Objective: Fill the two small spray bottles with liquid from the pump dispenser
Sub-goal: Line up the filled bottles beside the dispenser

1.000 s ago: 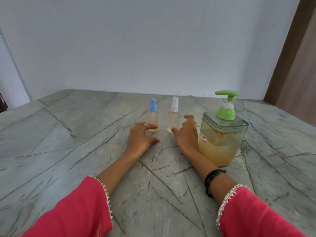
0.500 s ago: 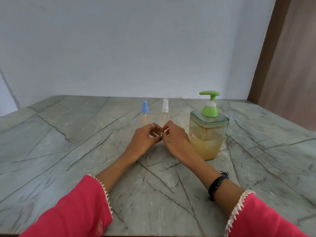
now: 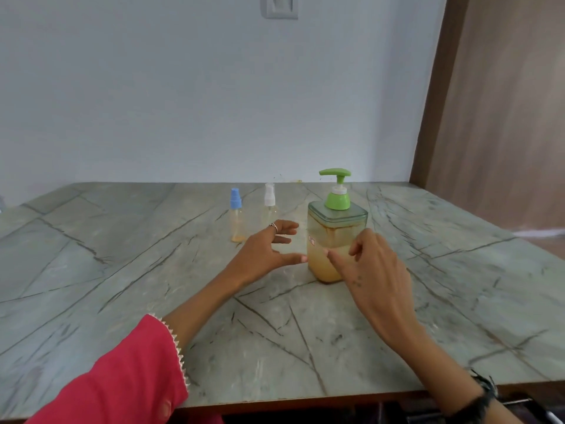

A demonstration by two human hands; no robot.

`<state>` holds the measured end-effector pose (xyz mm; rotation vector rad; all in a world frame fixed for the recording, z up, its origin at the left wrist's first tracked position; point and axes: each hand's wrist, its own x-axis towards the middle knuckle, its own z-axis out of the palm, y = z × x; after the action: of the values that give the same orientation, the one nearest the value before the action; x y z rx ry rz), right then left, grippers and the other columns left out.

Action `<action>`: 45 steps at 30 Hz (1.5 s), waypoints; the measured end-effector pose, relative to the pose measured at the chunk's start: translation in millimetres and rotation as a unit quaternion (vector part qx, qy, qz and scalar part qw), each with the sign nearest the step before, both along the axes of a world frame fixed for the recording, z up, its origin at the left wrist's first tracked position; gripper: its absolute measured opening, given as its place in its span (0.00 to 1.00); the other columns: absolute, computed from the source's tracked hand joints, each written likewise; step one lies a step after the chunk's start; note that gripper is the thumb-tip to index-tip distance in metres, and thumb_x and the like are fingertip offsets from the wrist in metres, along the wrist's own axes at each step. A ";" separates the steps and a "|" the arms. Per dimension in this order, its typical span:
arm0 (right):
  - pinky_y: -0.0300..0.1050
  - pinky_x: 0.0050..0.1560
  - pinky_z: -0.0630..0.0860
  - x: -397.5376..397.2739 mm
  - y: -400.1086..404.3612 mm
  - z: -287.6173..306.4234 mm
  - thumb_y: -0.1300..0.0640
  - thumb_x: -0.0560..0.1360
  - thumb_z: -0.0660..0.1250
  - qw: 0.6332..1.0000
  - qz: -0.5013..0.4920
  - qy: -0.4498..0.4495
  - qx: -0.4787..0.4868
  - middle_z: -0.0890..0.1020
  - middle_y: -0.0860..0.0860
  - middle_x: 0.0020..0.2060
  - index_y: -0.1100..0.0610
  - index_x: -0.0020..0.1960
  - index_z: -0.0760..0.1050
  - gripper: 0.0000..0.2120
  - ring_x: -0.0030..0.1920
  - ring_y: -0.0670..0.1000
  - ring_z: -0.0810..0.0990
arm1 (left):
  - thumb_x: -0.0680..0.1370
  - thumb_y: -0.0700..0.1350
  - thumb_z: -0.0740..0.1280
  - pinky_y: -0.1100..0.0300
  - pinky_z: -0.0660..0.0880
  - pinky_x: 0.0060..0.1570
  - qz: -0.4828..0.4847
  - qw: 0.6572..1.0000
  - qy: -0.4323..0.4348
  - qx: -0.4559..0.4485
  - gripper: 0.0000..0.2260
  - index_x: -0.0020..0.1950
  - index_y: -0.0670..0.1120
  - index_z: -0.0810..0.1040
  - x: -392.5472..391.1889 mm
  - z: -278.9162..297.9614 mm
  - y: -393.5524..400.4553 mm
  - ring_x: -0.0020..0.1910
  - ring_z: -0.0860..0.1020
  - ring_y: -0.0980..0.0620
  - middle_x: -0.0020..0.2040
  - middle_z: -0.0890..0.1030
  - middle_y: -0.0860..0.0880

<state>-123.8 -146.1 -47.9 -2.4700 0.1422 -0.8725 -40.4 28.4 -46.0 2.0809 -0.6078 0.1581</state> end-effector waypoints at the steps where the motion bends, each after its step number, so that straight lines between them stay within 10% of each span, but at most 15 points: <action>1: 0.35 0.30 0.62 2.8 -3.7 -4.0 0.40 0.73 0.67 1.000 0.000 -0.004 0.016 0.72 0.48 0.45 0.54 0.48 0.66 0.19 0.38 0.48 0.72 | 0.67 0.50 0.76 0.60 0.74 0.57 -0.002 1.000 0.011 -0.001 0.29 0.64 0.55 0.68 -0.7 0.0 -4.5 0.58 0.74 0.58 0.60 0.75 0.56; 9: 0.43 0.41 0.69 16.1 -6.7 -6.2 0.40 0.66 0.75 0.990 0.049 -0.010 0.128 0.62 0.48 0.53 0.56 0.62 0.58 0.37 0.49 0.49 0.71 | 0.64 0.43 0.79 0.60 0.77 0.52 0.004 0.998 0.031 -0.050 0.38 0.69 0.49 0.64 -3.1 -2.8 -40.1 0.54 0.76 0.56 0.58 0.76 0.51; 14: 0.47 0.47 0.74 32.6 -21.9 2.6 0.46 0.64 0.77 0.976 0.100 0.034 0.191 0.68 0.51 0.55 0.52 0.57 0.58 0.34 0.51 0.51 0.74 | 0.61 0.44 0.80 0.69 0.73 0.45 0.035 0.997 0.008 -0.072 0.35 0.63 0.51 0.65 -3.1 -5.5 -51.8 0.50 0.77 0.58 0.51 0.77 0.56; 26: 0.43 0.49 0.77 87.7 -74.4 6.1 0.62 0.75 0.68 0.900 0.248 0.126 0.335 0.75 0.55 0.61 0.56 0.69 0.69 0.24 0.55 0.51 0.78 | 0.63 0.46 0.79 0.48 0.76 0.56 0.091 0.994 0.012 -0.065 0.35 0.64 0.44 0.64 45.7 -11.1 -90.7 0.56 0.77 0.47 0.60 0.75 0.45; 36: 0.38 0.34 0.75 125.9 -73.9 -10.4 0.56 0.77 0.66 0.916 0.159 0.049 0.366 0.78 0.54 0.48 0.58 0.56 0.71 0.10 0.40 0.47 0.79 | 0.65 0.42 0.77 0.50 0.74 0.58 0.130 0.988 0.025 -0.080 0.34 0.65 0.43 0.63 75.9 -10.5 -108.9 0.59 0.76 0.45 0.60 0.76 0.44; 45: 0.37 0.39 0.78 142.7 -74.6 -31.0 0.59 0.77 0.67 0.927 0.138 0.007 0.348 0.81 0.54 0.44 0.59 0.54 0.73 0.07 0.40 0.49 0.82 | 0.66 0.41 0.77 0.52 0.74 0.57 0.171 0.978 0.013 -0.122 0.30 0.64 0.43 0.68 90.2 -14.8 -116.7 0.58 0.75 0.46 0.58 0.75 0.43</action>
<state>18.9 -220.7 -78.9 -1.7728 0.0842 -0.5530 49.8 -88.3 -60.8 1.9286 -0.1975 0.3824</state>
